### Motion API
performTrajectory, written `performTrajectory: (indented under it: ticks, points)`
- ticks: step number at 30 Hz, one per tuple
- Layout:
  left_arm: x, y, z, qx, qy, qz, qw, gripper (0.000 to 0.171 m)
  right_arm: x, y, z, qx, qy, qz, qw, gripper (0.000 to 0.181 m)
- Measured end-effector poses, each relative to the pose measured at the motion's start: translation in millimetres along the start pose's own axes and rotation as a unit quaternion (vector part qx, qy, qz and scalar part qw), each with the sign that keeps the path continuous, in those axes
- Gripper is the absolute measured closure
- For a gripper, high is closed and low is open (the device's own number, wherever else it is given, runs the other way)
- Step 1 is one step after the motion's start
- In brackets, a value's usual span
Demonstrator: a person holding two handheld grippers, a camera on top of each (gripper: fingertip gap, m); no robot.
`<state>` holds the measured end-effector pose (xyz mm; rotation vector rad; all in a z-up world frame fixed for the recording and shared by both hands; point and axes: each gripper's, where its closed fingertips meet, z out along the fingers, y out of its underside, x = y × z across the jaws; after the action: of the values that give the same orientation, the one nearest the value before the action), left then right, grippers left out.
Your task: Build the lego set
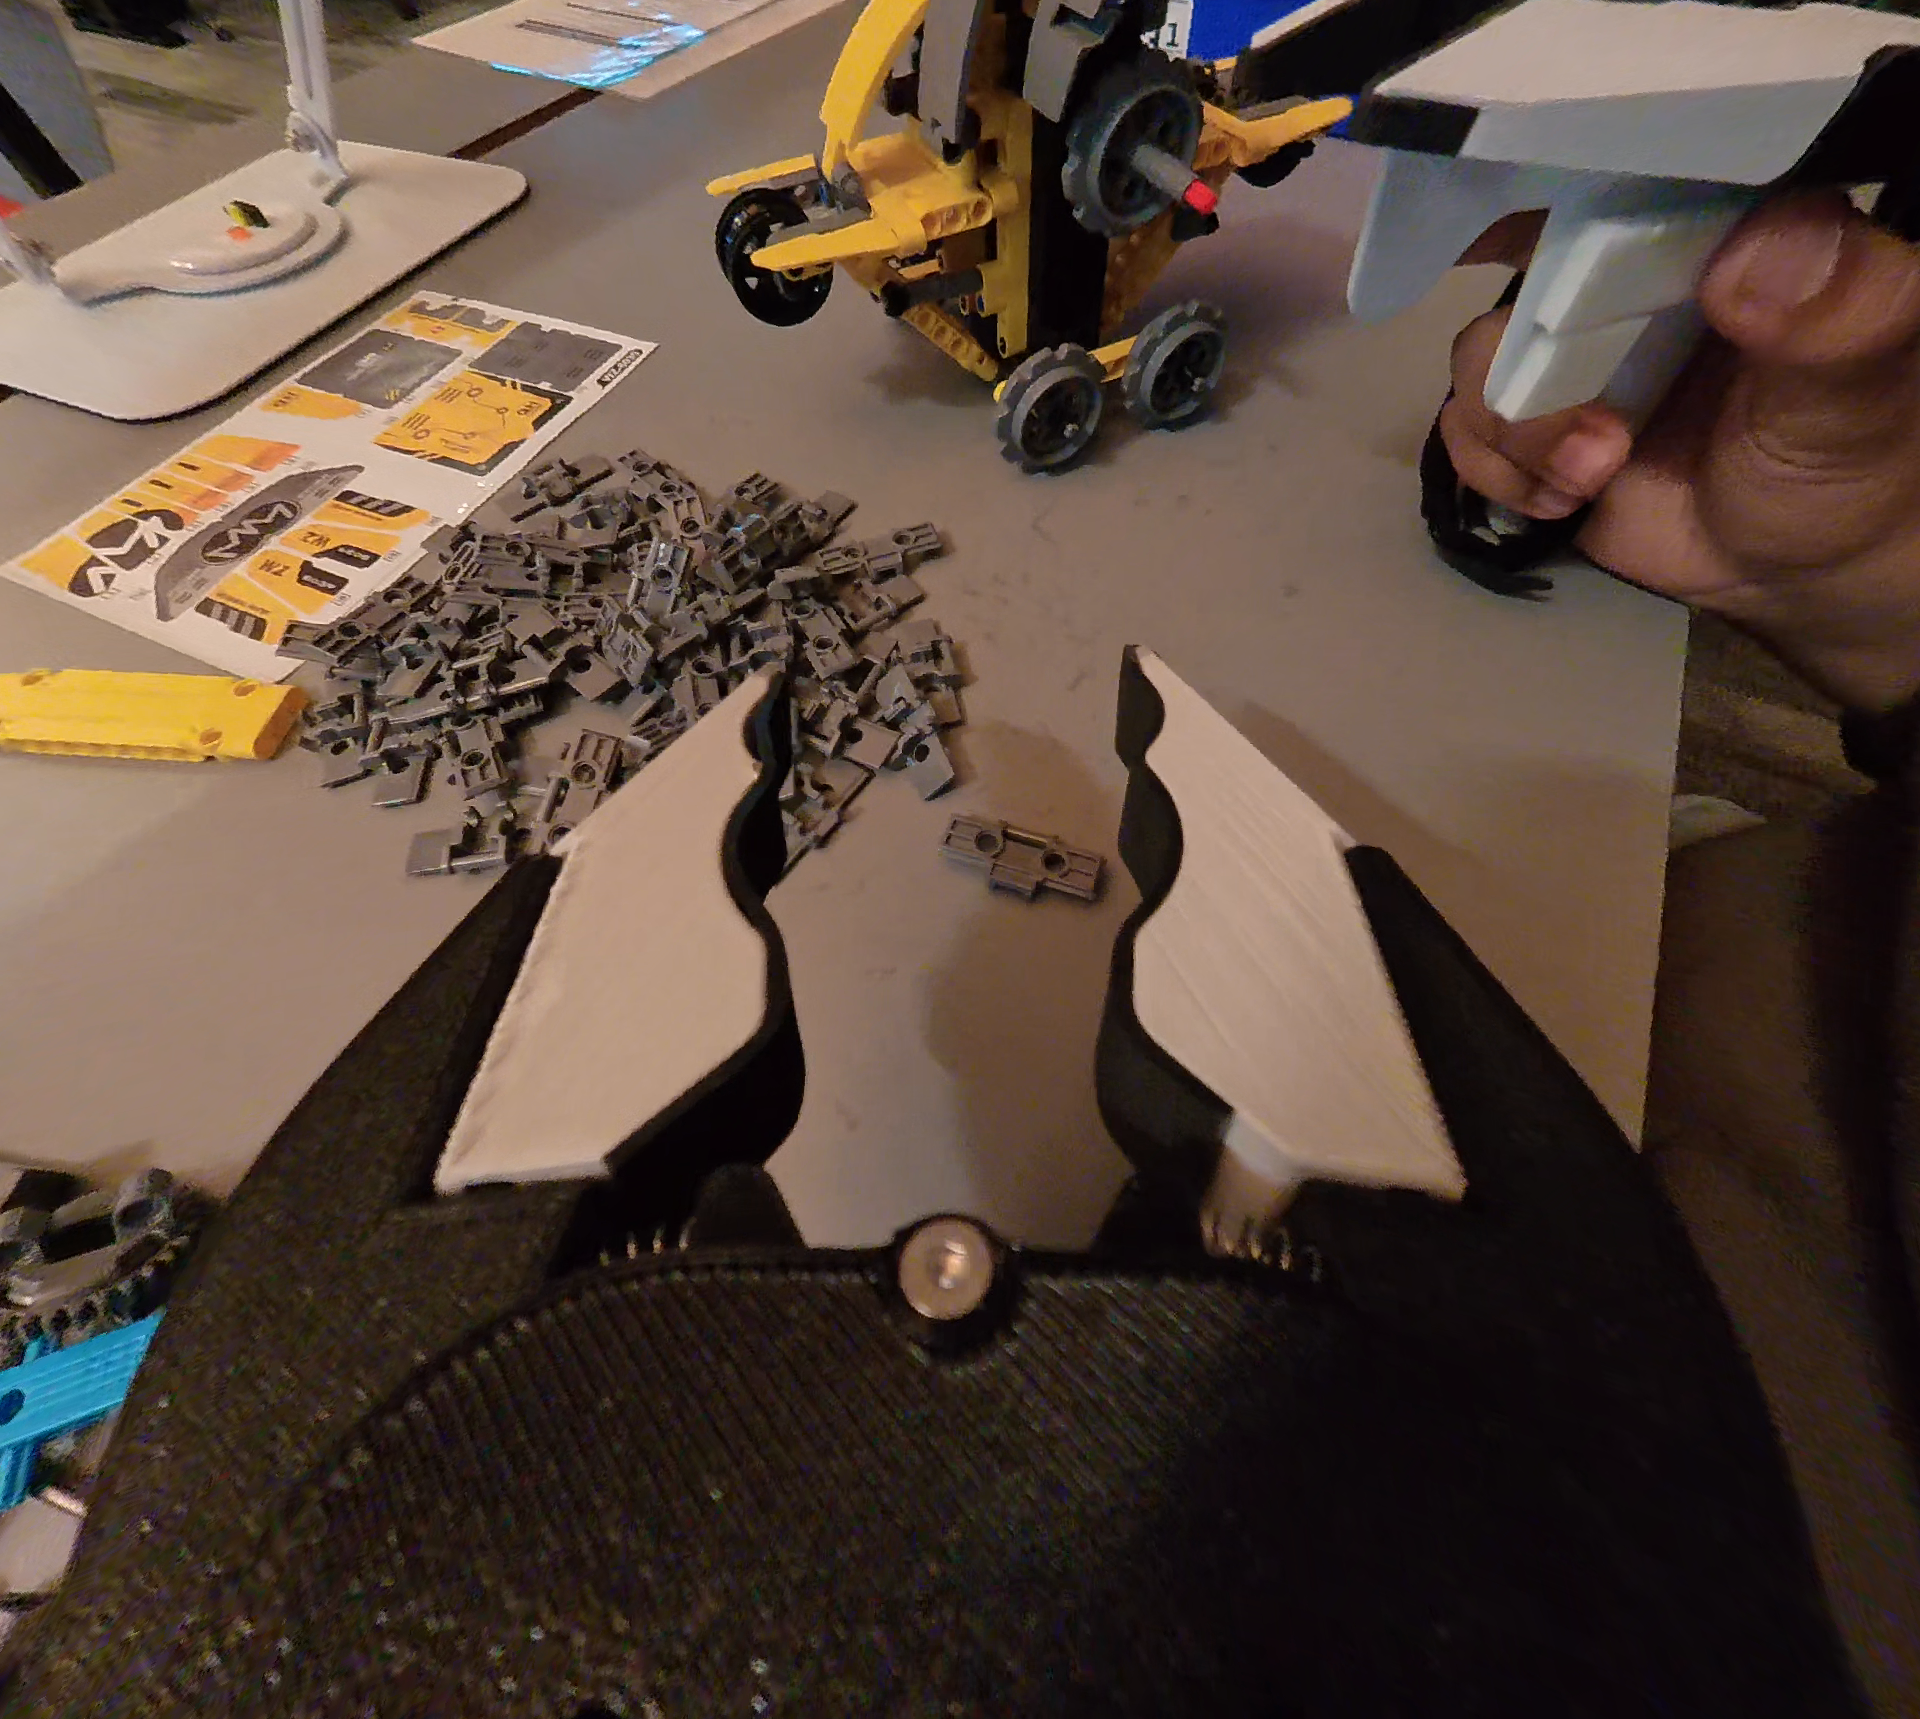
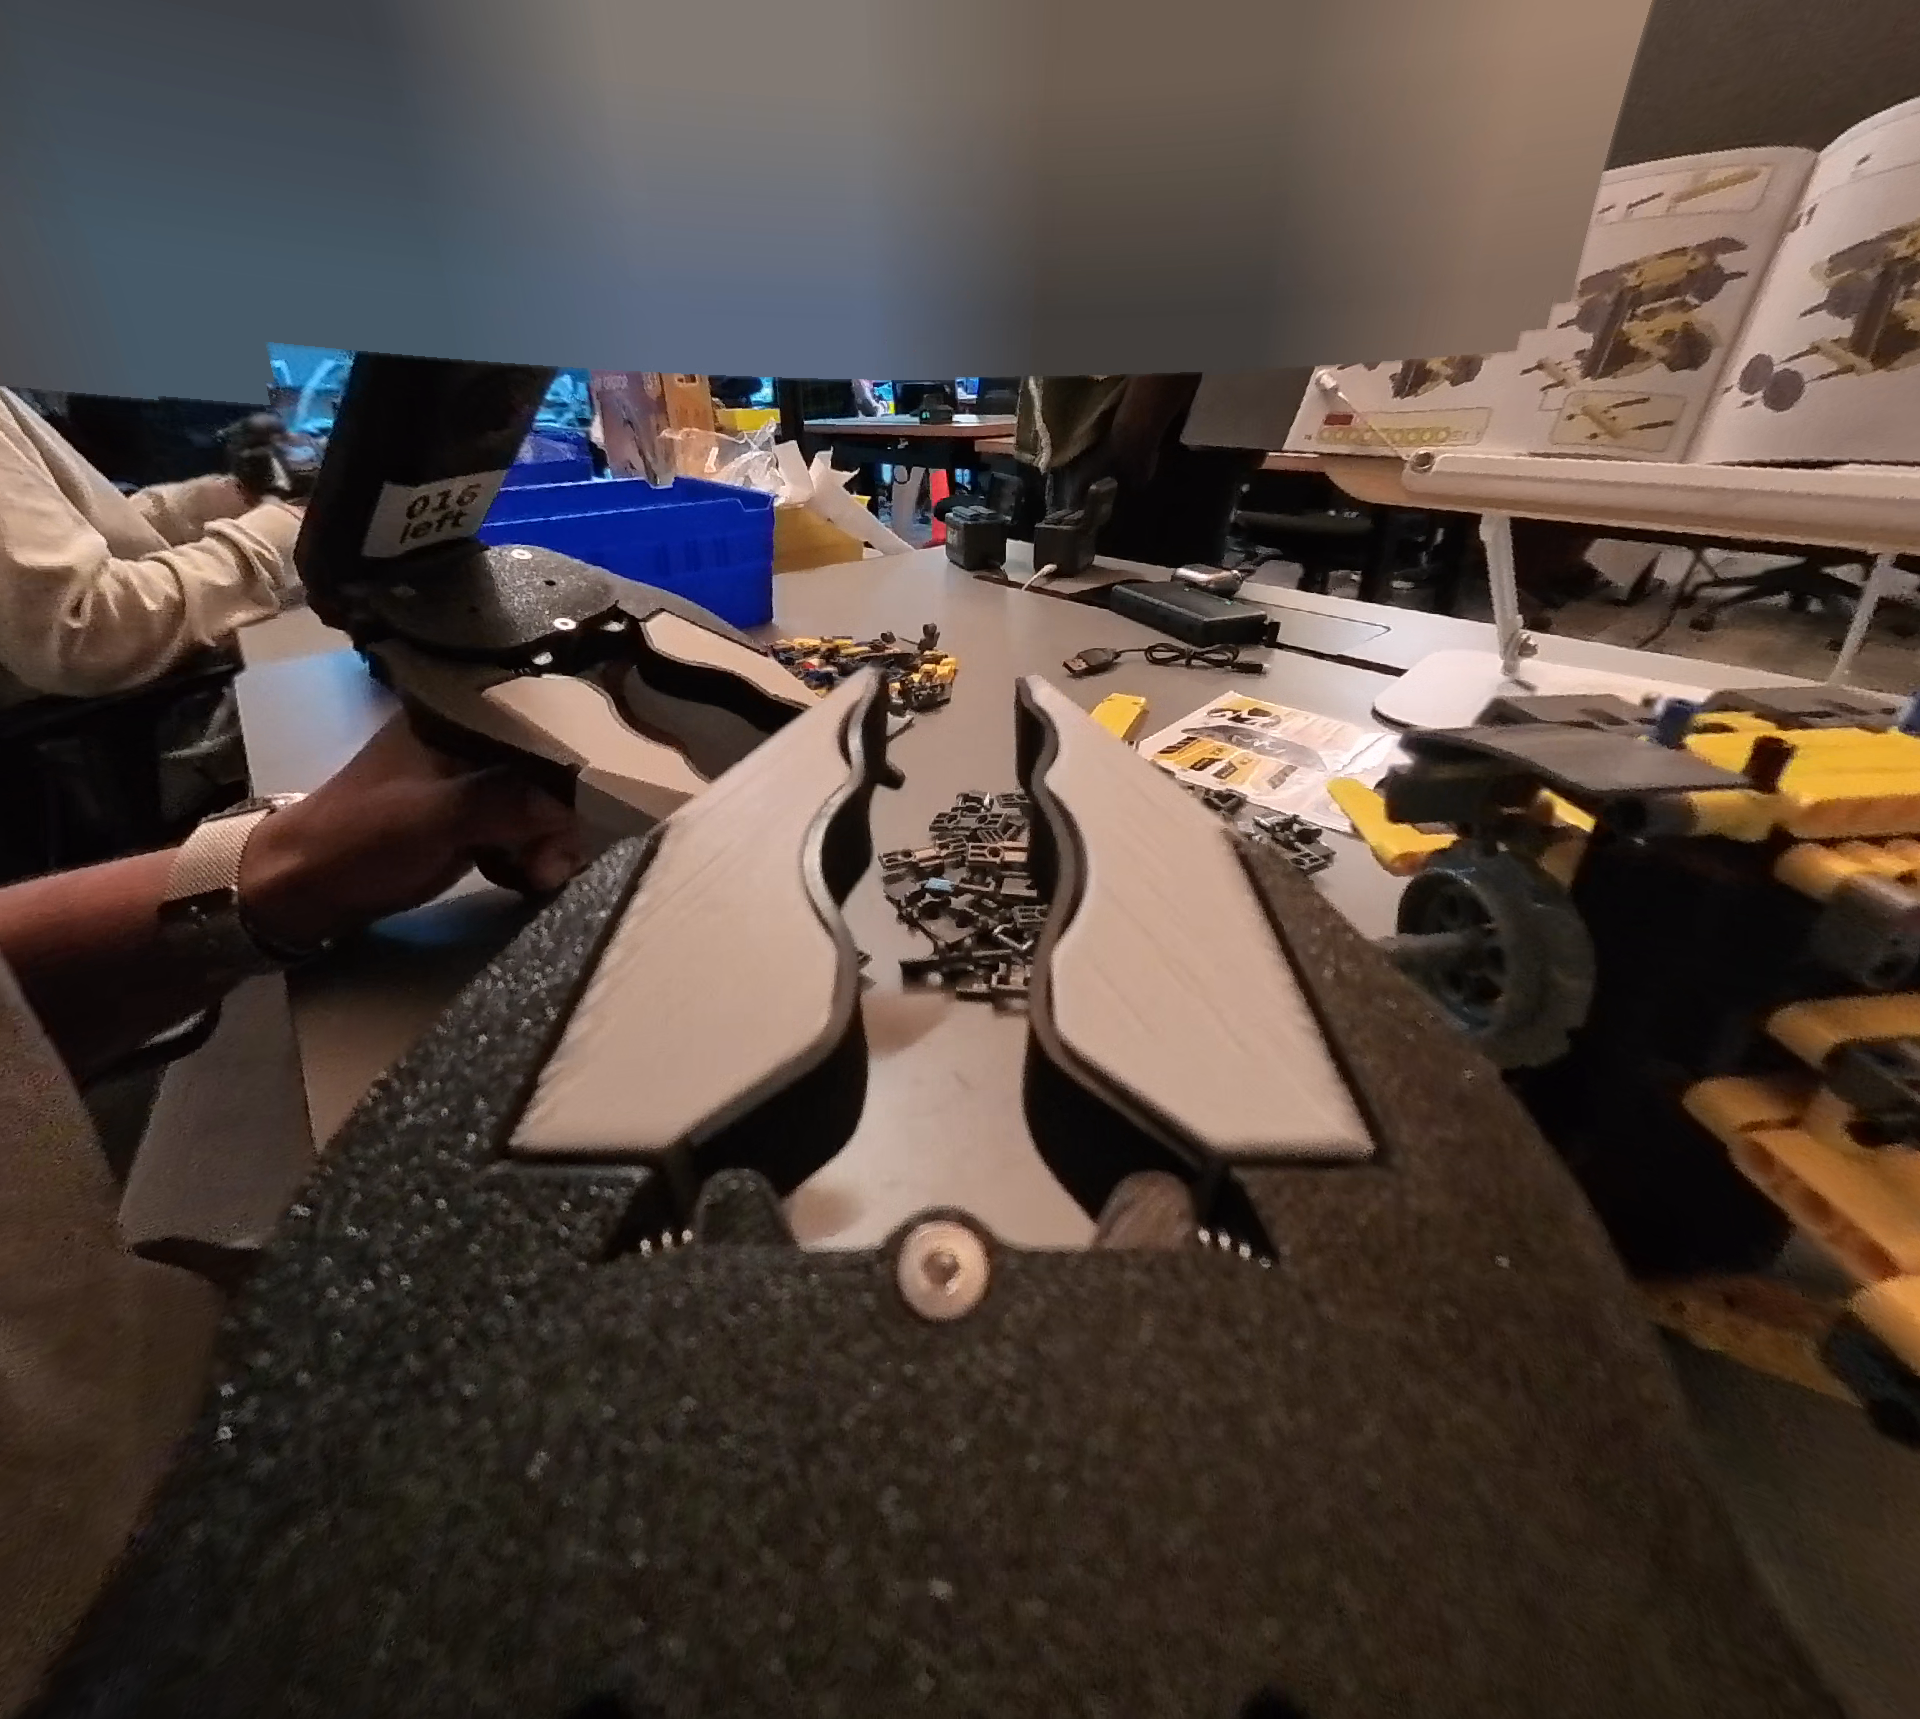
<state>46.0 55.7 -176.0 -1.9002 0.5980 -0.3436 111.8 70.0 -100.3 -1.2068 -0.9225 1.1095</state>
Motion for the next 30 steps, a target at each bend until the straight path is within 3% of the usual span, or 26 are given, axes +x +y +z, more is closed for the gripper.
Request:
performTrajectory:
  ticks: [7,17,30]
  points:
    - [-31.3,3.3,-14.6,0.008,-0.094,-0.017,0.995,0.114,3.1,-2.9,-0.9,0.008,0.001,0.008,1.000,0.157]
    - [-36.6,-4.1,-23.7,0.047,-0.085,-0.053,0.994,0.113,10.5,-9.5,-7.3,0.037,-0.012,0.064,0.997,0.157]
    - [-35.5,4.1,-15.1,0.012,-0.083,-0.048,0.995,0.111,27.8,-15.8,-18.5,0.077,-0.020,0.149,0.986,0.156]
